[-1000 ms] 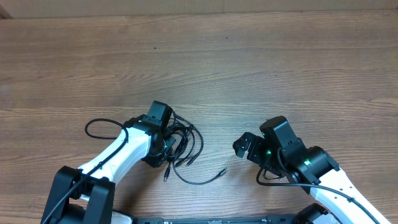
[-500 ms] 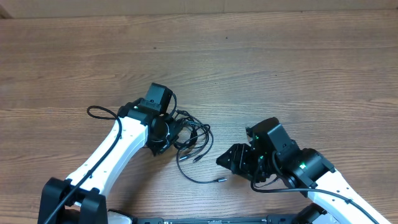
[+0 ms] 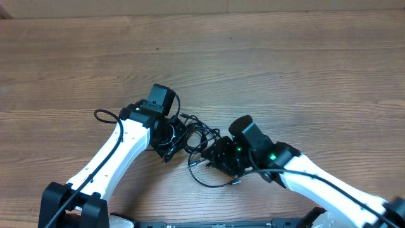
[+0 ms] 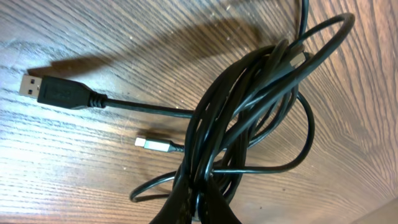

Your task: Untangle cables

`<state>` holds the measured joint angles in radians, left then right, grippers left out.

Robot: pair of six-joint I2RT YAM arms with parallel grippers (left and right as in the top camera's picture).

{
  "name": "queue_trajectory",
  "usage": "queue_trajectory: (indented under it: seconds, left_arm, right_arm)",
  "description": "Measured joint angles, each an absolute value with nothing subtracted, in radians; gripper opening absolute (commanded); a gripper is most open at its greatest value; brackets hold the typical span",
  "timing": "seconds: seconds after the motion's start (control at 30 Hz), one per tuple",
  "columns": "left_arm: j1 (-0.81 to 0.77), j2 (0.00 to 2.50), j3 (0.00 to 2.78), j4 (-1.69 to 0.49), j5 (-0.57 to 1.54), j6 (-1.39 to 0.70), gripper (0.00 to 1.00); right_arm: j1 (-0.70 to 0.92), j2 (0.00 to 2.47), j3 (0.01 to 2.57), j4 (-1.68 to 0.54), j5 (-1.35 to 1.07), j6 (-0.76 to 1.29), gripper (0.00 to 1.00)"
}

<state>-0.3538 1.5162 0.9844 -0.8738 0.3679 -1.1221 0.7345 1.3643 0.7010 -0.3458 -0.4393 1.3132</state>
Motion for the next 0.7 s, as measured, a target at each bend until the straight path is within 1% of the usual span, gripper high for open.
queue_trajectory:
  seconds: [0.1,0.27,0.37,0.53,0.7]
  left_arm:
    - [-0.354,1.516,0.984,-0.873,0.386,-1.122,0.04]
    - [-0.353,1.516,0.984,-0.874,0.39,-1.122,0.04]
    - [-0.354,1.516,0.984,-0.875,0.395,-1.122,0.04]
    - [-0.354,1.516,0.984,-0.876,0.392,-1.122,0.04]
    - [-0.354,1.516,0.984,-0.876,0.382,-1.122,0.04]
  right_arm:
    - [0.735,1.44,0.701,-0.284,-0.439,1.385,0.3]
    - [0.735,1.523,0.701,-0.185,-0.446,1.47,0.29]
    - [0.735,1.531,0.701,-0.149,-0.447,1.49,0.24]
    - [0.735,1.531,0.701,-0.159,-0.476,1.508,0.27]
    - [0.735,1.531,0.701,-0.181,-0.476,1.515,0.28]
